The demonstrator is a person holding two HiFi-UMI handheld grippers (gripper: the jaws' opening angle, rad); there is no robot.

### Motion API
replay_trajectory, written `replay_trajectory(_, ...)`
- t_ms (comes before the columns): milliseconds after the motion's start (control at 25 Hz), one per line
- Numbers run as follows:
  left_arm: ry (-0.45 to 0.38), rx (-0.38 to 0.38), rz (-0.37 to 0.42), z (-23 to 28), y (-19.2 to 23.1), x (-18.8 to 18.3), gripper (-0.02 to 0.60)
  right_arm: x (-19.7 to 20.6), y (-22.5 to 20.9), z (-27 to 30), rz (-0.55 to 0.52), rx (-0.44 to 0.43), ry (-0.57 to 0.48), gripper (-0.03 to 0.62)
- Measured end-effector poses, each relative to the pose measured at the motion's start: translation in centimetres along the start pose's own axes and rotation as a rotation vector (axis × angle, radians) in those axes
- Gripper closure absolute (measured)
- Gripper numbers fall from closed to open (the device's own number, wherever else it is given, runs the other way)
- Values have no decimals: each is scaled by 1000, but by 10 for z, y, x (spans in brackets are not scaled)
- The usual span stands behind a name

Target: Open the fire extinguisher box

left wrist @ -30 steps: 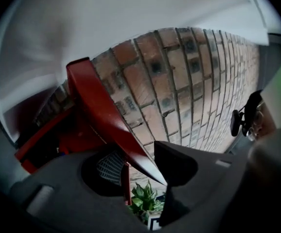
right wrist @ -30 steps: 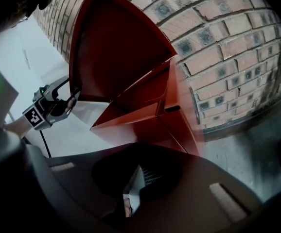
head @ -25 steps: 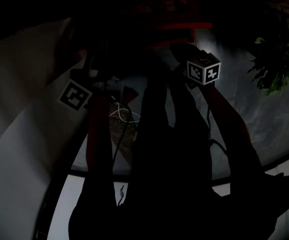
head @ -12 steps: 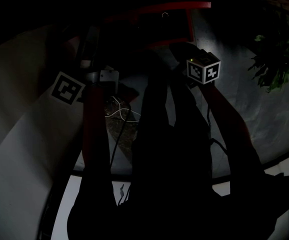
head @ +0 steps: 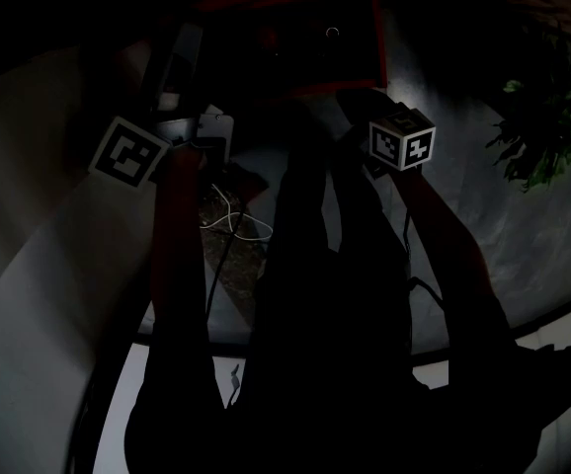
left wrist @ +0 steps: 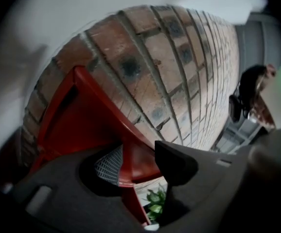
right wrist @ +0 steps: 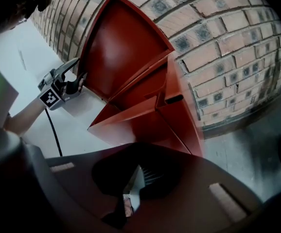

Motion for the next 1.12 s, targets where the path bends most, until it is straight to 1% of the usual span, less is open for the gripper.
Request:
replay_trajectory(40,10,-17,40,1,1,-2,382,0,0,0,-4,1,3,597)
replay_trajectory(80,23,-43,101,1,2,-4,382,0,0,1,-6,1,6,597)
replay_trajectory(160,57,-98,253,4,2,-8,383,-1,0,2,-4,1,7,597)
replay_trajectory(200,72,-114,313,6,1,-10,383,-1,0,2,0,1,6,597)
replay_trajectory(240,83,-125,353,8,0,-11,383,-1,0,2,4,0,5,597)
replay_trajectory(440,117,-195,464,13,6,-15,385,-1,1,0,15,-6,7,597)
replay_trajectory(480,121,-201,480,14,7,-16,385,-1,1,0,15,-6,8,597)
replay_trajectory(600,122,-216,490,18,12,-16,385,-1,-1,3,13,-4,10,597)
replay_trajectory(800,122,-224,528,20,4,-17,385,-2,1,2,14,-10,9,597)
replay_trajectory(1120,170,-221,600,15,-2,-4,385,0,1,0,11,-13,16,597)
Point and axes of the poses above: the fingertips, and each gripper's own axes: z forward along the fingers, y to its left, x out of its underside, the point moved 2 cm from there along -z, backward along the fingers, and after that the axes turned 4 degrees about y, right-handed, at the moved point
